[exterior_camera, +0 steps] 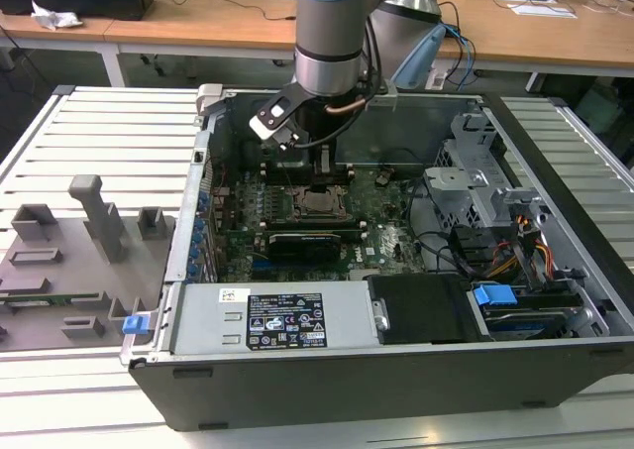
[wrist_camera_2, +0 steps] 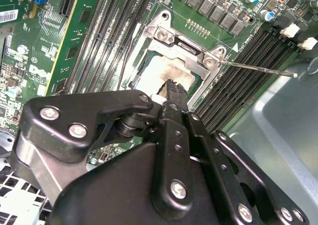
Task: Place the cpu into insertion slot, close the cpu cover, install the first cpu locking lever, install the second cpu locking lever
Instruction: 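Install the first cpu locking lever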
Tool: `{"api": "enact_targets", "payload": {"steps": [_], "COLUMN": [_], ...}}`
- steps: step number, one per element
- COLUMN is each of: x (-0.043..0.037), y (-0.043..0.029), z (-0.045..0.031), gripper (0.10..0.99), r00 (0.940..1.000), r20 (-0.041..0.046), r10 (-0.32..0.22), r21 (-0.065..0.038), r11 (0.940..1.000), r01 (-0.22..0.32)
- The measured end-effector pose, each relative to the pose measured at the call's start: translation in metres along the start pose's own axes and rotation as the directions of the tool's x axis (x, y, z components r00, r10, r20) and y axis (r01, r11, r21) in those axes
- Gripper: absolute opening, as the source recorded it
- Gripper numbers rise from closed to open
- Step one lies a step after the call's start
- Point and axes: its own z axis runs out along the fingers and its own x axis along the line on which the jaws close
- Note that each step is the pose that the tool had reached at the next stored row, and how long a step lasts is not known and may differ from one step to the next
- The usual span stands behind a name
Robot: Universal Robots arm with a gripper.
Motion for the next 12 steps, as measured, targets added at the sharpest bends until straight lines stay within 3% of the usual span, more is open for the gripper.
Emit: {"api": "enact_targets", "payload": {"steps": [12], "x": [0.0001], "y": [0.0002], "z": [-0.0073], "gripper": [0.106], "r00": [1.0000], "r20": [0.0005], "r10": [0.000], "r21": [0.000], "r11": [1.0000], "r01": [0.000]}}
